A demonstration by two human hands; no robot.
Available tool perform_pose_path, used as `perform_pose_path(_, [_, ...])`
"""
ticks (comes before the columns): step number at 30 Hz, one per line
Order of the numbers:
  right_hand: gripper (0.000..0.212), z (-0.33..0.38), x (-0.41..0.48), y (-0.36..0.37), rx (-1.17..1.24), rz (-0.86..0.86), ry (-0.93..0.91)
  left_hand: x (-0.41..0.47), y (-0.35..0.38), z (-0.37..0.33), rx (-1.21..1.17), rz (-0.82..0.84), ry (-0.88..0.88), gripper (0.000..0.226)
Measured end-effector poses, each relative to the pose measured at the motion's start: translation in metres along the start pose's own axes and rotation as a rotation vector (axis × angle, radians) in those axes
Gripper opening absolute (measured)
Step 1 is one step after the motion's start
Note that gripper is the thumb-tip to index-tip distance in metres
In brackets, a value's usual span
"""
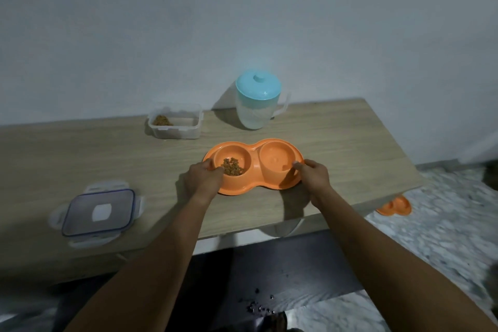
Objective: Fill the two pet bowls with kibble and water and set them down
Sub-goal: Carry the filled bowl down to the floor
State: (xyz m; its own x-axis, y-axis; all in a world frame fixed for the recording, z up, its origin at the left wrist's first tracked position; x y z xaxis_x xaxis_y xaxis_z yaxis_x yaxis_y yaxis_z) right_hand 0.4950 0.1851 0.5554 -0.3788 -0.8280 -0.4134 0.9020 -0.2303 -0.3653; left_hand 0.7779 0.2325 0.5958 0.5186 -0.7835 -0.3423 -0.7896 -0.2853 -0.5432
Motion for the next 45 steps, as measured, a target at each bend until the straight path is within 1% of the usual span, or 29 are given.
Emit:
perform_pose_path(3, [0.057,-0.006,0.002,-0.005,0.092,-0.019,0.024,-0.002,0.001,0.002,-0.073,-0.009,-0.024,0.041])
perform_pose_path(5, [0.061,-0.005,0.002,-0.009,0.160,-0.006,0.039,-0.007,0.001,-0.002,-0.084,-0.043,-0.014,0.043])
perform_pose_path(8, [0.058,-0.001,-0.002,-0.025,0.237,0.031,0.036,-0.020,0.002,-0.014,-0.117,-0.093,0.018,0.045])
perform_pose_path(11, [0.052,0.008,-0.011,-0.057,0.330,0.056,0.016,-0.039,0.010,-0.036,-0.175,-0.111,0.066,0.055])
perform_pose_path(15, [0.043,0.027,-0.016,-0.132,0.430,0.049,-0.038,-0.083,0.035,-0.085,-0.222,-0.141,0.142,0.053])
perform_pose_path(18, [0.031,0.042,-0.009,-0.188,0.456,0.019,-0.081,-0.112,0.062,-0.126,-0.248,-0.132,0.173,0.048])
perform_pose_path(20, [0.029,0.051,-0.002,-0.240,0.468,0.001,-0.111,-0.142,0.090,-0.156,-0.267,-0.129,0.199,0.051])
perform_pose_path(25, [0.042,0.061,0.025,-0.366,0.469,-0.068,-0.180,-0.210,0.169,-0.227,-0.336,-0.086,0.270,0.054])
perform_pose_path(28, [0.046,0.060,0.044,-0.448,0.467,-0.114,-0.201,-0.249,0.227,-0.266,-0.365,-0.032,0.285,0.048])
perform_pose_path(32, [0.042,0.043,0.063,-0.542,0.458,-0.170,-0.183,-0.297,0.302,-0.303,-0.345,0.056,0.315,0.040])
perform_pose_path(34, [0.046,0.033,0.075,-0.578,0.462,-0.204,-0.155,-0.312,0.332,-0.317,-0.330,0.106,0.326,0.042])
perform_pose_path(36, [0.047,0.023,0.089,-0.613,0.470,-0.227,-0.150,-0.325,0.368,-0.332,-0.320,0.150,0.346,0.048])
perform_pose_path(39, [0.049,0.000,0.111,-0.654,0.474,-0.275,-0.123,-0.340,0.418,-0.346,-0.307,0.202,0.379,0.049])
perform_pose_path(41, [0.048,-0.015,0.133,-0.678,0.467,-0.303,-0.097,-0.345,0.454,-0.353,-0.287,0.223,0.380,0.052])
perform_pose_path(45, [0.039,-0.041,0.175,-0.699,0.429,-0.311,-0.031,-0.338,0.517,-0.356,-0.253,0.256,0.374,0.057])
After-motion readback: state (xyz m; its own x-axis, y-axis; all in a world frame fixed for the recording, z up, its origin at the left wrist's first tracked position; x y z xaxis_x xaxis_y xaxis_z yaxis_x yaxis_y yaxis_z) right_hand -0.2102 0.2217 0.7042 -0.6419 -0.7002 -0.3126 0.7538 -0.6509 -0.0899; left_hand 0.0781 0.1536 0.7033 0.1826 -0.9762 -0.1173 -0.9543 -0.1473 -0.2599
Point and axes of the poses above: each hand's wrist, its own x-axis towards the middle knuckle, its own y-axis out of the palm, z = x × y, the point moved 5 cm from there along x, towards the middle knuckle, and after that the axes turned 2 degrees about -z, right-handed, at the moved point
